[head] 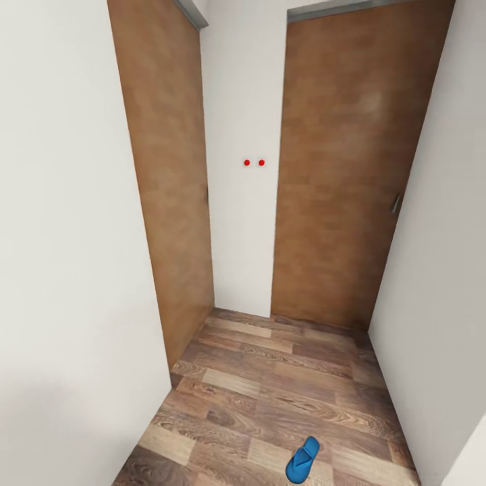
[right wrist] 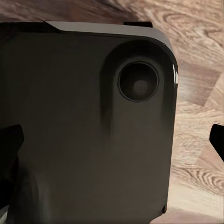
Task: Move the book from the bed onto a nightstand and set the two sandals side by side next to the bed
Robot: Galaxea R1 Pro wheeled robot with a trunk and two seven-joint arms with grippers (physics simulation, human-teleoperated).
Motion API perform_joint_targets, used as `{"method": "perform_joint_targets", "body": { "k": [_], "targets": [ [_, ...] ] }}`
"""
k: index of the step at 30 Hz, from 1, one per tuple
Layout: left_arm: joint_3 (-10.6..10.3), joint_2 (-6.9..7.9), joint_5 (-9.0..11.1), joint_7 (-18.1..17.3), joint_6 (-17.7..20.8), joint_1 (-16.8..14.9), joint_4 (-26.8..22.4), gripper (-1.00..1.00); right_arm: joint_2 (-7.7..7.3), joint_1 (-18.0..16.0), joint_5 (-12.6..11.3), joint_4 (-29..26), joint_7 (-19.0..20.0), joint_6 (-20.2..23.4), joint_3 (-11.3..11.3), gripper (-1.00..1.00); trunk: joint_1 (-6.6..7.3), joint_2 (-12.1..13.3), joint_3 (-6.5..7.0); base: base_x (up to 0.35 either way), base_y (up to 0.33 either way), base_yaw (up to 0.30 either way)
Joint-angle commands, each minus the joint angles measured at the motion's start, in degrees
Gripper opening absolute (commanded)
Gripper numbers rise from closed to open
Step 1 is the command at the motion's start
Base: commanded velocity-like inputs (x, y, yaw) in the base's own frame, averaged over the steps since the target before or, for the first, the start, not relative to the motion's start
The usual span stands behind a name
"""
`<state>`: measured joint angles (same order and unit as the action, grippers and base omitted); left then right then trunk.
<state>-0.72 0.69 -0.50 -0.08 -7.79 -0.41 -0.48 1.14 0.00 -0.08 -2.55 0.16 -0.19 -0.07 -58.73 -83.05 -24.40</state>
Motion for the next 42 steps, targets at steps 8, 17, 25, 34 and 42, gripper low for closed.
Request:
{"method": "perform_joint_targets", "body": {
  "k": [8, 17, 25, 34, 42],
  "targets": [
    [-0.1, 0.02, -0.1, 0.0, -0.2, 0.0, 0.0, 1.00, 0.01, 0.0, 0.0, -0.1, 0.0, 0.0, 0.0, 1.00, 0.00, 0.0, -0.05, 0.000, 0.000, -0.275],
    [-0.1, 0.01, -0.1, 0.0, -0.2, 0.0, 0.0, 1.00, 0.01, 0.0, 0.0, -0.1, 0.1, 0.0, 0.1, 1.00, 0.00, 0.0, -0.05, 0.000, 0.000, -0.276],
    [-0.1, 0.00, 0.0, 0.0, -0.2, 0.0, 0.0, 1.00, 0.01, 0.0, 0.0, 0.0, 0.1, 0.0, 0.0, 1.00, 0.00, 0.0, -0.05, 0.000, 0.028, -0.277],
    [-0.1, 0.02, 0.0, 0.0, -0.2, 0.0, 0.0, 1.00, 0.01, 0.0, 0.0, 0.0, 0.1, 0.0, 0.0, 1.00, 0.00, 0.0, -0.05, 0.000, 0.028, -0.277],
    [-0.1, 0.02, 0.0, 0.0, -0.2, 0.0, 0.0, 1.00, 0.01, 0.0, 0.0, 0.0, 0.1, 0.0, 0.1, 1.00, 0.00, 0.0, -0.05, 0.000, 0.005, -0.277]
  ]
}}
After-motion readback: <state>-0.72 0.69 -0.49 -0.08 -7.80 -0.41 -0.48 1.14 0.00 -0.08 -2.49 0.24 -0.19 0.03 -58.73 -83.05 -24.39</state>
